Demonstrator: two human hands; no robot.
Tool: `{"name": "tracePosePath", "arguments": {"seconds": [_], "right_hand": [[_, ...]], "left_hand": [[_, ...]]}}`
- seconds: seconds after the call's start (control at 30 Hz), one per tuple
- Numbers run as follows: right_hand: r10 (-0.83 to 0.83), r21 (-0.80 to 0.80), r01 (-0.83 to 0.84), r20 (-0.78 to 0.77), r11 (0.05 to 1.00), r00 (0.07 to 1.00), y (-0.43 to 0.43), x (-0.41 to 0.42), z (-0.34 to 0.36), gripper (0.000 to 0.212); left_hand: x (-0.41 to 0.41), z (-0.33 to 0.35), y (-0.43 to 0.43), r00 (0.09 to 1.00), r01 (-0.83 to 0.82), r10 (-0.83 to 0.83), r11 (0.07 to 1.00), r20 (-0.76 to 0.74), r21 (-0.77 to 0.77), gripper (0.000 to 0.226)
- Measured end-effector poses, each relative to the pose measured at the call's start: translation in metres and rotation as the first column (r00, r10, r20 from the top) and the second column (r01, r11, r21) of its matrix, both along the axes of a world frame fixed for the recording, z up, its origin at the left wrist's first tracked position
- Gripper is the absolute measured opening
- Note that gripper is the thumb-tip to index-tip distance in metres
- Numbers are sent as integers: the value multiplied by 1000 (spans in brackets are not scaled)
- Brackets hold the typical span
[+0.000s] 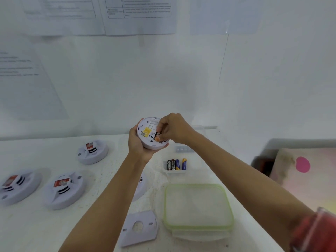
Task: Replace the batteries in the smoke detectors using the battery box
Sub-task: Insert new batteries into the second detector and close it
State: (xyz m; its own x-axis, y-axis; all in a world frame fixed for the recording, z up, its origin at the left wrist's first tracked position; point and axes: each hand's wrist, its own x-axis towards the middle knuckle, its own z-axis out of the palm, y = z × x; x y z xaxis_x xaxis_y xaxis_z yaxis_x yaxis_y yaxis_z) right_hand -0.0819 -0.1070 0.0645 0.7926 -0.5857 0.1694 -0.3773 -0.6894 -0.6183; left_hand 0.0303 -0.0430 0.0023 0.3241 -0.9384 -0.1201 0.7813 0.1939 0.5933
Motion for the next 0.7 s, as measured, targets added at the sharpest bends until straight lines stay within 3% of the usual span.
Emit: {"name": "tracePosePath", "arguments": {"seconds": [0.2,0.33,0.47,0.57,0.7], "right_hand": [[30,44,-33,81,998,996,-15,-4,7,21],[-179,192,131,257,973,950,-43,-15,7,22],[-240,131,232,46,964,970,-67,-18,-10,24],[-163,92,185,-206,978,965,-74,-8,-34,29],[-97,-24,96,-457,995,884,-81,7,-62,38]], "left_hand": [[7,11,-3,993,-62,60,998,105,23,35],[14,8,-2,978,-93,81,994,192,55,34],[23,3,-4,977,-104,86,991,194,80,37],[25,0,-8,981,-107,91,990,169,92,37],[26,-3,-14,986,-126,113,987,124,101,33]]}}
